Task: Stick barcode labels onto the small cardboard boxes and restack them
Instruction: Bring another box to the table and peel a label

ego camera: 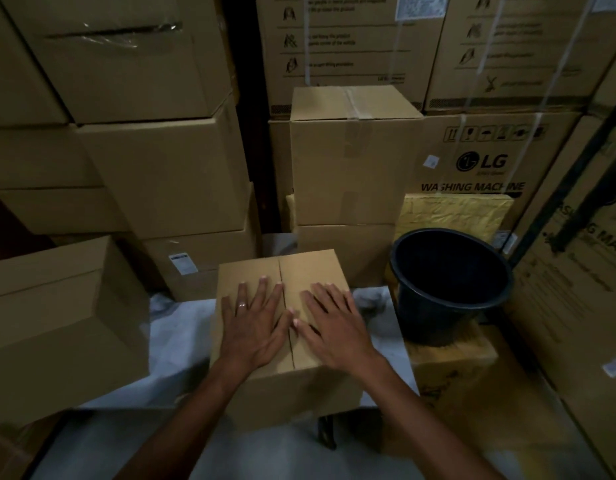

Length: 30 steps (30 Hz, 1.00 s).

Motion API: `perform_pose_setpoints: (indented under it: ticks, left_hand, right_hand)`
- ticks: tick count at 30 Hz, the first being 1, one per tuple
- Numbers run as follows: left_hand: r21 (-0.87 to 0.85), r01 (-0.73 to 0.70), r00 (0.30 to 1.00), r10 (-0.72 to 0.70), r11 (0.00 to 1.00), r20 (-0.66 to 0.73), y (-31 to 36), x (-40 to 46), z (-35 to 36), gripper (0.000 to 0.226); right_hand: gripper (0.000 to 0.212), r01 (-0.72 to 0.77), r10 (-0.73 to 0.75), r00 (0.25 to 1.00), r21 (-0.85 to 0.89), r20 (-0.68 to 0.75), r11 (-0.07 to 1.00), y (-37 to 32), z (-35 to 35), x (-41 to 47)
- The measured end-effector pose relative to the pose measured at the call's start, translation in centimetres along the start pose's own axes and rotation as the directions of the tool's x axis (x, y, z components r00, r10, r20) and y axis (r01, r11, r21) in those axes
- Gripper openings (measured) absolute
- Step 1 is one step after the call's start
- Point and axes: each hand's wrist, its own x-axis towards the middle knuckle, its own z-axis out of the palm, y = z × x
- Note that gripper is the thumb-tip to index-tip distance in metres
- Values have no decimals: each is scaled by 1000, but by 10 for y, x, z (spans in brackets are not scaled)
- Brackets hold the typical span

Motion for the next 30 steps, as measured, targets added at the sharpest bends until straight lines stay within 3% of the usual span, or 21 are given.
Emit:
perform_pose_setpoints:
  ticks: [2, 7, 15, 20, 25, 30]
  left_hand:
    - [-7, -48, 999, 48, 999, 2, 11, 7, 3, 100]
    - [-15, -140, 990, 140, 990, 22, 38, 31, 7, 99]
    - [24, -173, 984, 172, 985, 50, 76, 64, 8, 91]
    - [42, -168, 985, 166, 985, 56, 94, 76, 9, 72]
    - [39, -163, 985, 161, 986, 58, 102, 82, 8, 83]
    - [20, -164, 985, 162, 986, 53, 106, 89, 8, 72]
  right_hand:
    - [92, -39, 39, 999, 17, -20, 999, 10, -4, -8]
    - [70, -132, 132, 991, -2, -34, 991, 41, -10, -13]
    - [66, -185, 187, 977, 26, -98, 982, 84, -15, -9]
    - [66, -203, 206, 974, 43, -99, 978, 104, -20, -6]
    - [75, -201, 206, 974, 55, -95, 978, 115, -23, -3]
    - [84, -193, 200, 972, 67, -124, 979, 121, -26, 2]
